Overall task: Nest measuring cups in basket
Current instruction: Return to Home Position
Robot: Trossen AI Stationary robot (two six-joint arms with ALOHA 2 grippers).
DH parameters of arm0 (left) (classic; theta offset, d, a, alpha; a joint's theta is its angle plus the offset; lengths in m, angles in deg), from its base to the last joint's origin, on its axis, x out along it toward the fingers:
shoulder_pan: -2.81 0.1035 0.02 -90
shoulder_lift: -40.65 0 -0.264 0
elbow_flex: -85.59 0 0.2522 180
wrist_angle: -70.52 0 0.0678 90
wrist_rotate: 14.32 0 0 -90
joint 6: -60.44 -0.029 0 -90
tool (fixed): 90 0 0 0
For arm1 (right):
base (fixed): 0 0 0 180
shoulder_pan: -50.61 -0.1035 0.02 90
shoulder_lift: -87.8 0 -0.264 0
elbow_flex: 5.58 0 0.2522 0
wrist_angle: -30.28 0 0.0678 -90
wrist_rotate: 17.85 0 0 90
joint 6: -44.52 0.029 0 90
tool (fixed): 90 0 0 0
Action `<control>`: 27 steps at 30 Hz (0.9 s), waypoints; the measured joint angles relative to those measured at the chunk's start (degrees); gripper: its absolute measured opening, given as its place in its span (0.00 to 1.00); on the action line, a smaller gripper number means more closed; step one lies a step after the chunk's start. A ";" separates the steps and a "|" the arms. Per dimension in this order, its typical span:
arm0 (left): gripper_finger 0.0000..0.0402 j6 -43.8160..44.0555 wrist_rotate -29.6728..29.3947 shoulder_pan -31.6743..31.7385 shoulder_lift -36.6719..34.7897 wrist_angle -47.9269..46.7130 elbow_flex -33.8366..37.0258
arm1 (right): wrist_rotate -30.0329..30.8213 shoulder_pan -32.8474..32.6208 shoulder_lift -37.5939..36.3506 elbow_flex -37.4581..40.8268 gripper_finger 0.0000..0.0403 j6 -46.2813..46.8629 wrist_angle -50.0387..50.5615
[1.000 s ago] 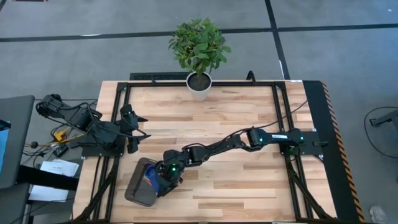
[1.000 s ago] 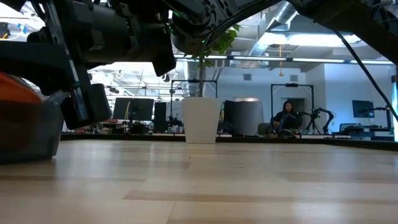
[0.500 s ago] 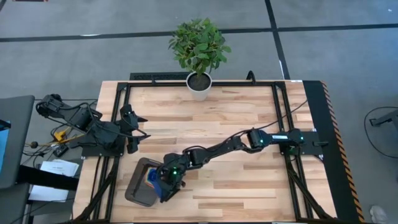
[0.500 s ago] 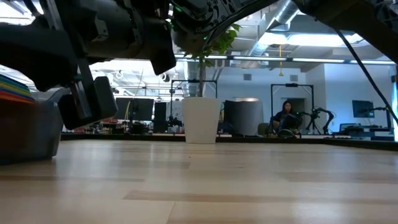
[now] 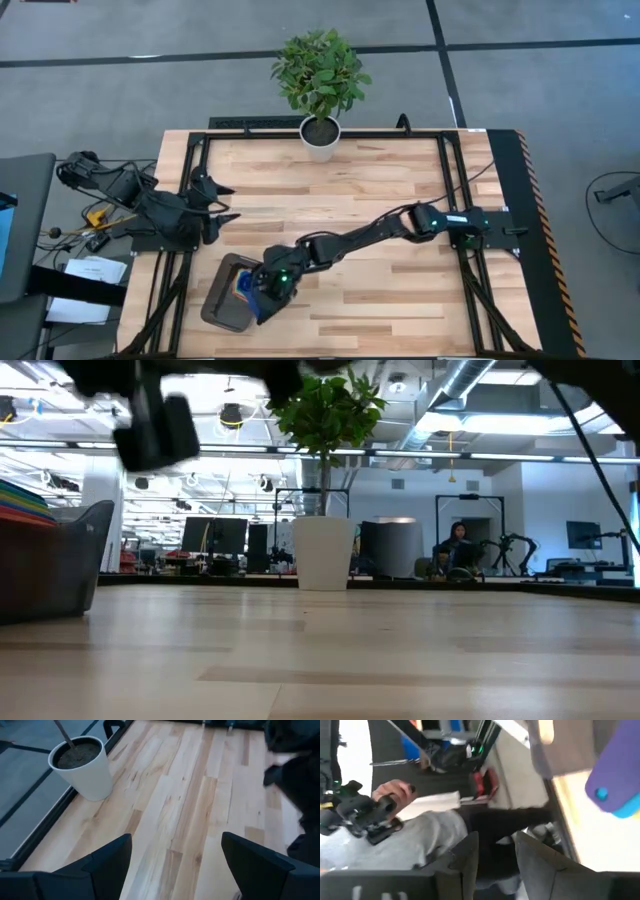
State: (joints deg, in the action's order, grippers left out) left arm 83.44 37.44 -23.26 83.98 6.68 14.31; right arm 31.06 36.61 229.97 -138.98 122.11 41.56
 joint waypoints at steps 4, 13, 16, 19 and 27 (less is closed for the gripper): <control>0.75 1.68 -0.28 0.00 -1.78 0.06 0.00 | 6.42 0.62 -5.88 -0.04 0.34 -9.78 12.60; 0.74 0.11 -3.38 -0.02 -5.08 0.73 0.48 | 27.35 1.81 -19.12 -0.12 0.23 -29.04 31.08; 0.71 0.27 -4.94 0.02 -6.59 5.13 3.52 | 34.17 1.45 -23.29 0.02 0.21 -33.30 35.14; 0.63 -1.81 -2.65 0.01 -8.51 13.06 8.44 | 41.00 1.04 -26.96 -0.13 0.19 -37.08 36.29; 0.37 -6.55 3.99 -0.02 -13.90 30.43 17.49 | 57.07 0.11 -34.79 -0.07 0.11 -44.55 49.54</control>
State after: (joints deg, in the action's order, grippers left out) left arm 76.89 41.43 -23.28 70.08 37.11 31.81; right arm 88.12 36.72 195.18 -139.04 77.56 91.11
